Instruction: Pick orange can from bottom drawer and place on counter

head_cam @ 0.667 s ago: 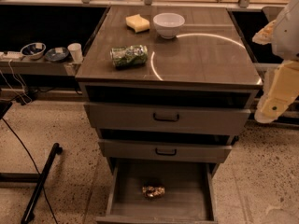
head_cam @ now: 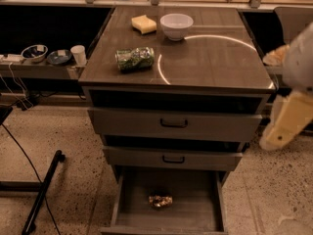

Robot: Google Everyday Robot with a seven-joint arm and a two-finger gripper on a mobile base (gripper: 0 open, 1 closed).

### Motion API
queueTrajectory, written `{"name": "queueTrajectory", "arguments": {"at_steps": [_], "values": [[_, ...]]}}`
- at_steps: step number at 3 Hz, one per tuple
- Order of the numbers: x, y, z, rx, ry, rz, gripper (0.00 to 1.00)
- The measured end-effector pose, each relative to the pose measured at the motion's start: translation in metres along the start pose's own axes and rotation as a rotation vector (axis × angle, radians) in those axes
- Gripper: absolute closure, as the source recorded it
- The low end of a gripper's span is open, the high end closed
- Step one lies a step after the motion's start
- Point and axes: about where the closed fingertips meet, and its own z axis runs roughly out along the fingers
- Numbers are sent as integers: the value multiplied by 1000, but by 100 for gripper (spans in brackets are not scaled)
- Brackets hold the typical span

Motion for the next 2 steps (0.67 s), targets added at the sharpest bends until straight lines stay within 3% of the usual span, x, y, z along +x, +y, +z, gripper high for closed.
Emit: {"name": "queueTrajectory", "arguments": {"at_steps": [1, 2], "values": [[21, 16, 46, 11, -29, -8, 0], [21, 14, 51, 29, -32, -9, 0]]}}
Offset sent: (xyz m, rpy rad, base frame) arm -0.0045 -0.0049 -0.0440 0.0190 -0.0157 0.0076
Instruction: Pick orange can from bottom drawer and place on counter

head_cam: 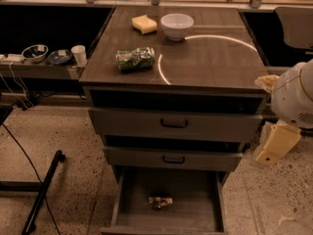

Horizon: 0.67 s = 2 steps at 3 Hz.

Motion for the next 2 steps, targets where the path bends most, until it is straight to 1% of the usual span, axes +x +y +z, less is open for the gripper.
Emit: {"name": "queueTrajectory", "arguments": {"at_steps": [1, 2], "values": [[14, 9, 66, -99, -101, 38, 0], [28, 40, 152, -190, -302, 103, 0]]}}
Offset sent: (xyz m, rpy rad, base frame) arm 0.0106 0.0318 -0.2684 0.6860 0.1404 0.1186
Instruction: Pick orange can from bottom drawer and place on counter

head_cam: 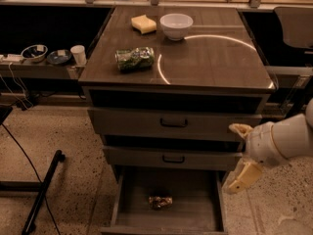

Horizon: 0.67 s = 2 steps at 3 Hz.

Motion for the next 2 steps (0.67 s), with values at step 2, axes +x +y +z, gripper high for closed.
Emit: {"name": "queueTrajectory", "arguments": {"at_steps": [2], "values": [[38, 8, 59, -34, -223, 1, 0]]}}
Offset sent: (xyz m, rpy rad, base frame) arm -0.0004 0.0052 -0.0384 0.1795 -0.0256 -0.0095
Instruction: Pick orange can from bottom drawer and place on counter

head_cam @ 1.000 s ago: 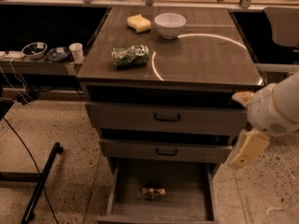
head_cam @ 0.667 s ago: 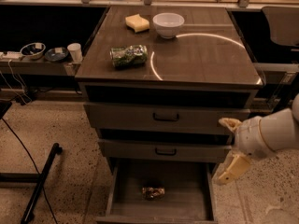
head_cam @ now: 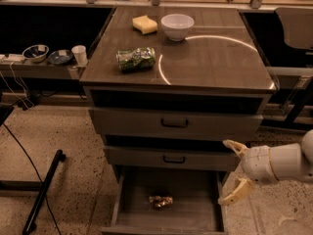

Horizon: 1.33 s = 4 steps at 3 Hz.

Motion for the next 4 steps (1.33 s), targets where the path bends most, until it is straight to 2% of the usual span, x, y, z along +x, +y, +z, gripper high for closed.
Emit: {"name": "queueTrajectory", "arguments": {"at_steps": [1, 2, 3, 4], "values": [[11, -7, 21, -20, 28, 39, 0], [41, -1, 73, -14, -40, 71, 0], [88, -1, 136, -10, -101, 78, 0], [119, -25, 169, -31, -129, 11, 0]]}}
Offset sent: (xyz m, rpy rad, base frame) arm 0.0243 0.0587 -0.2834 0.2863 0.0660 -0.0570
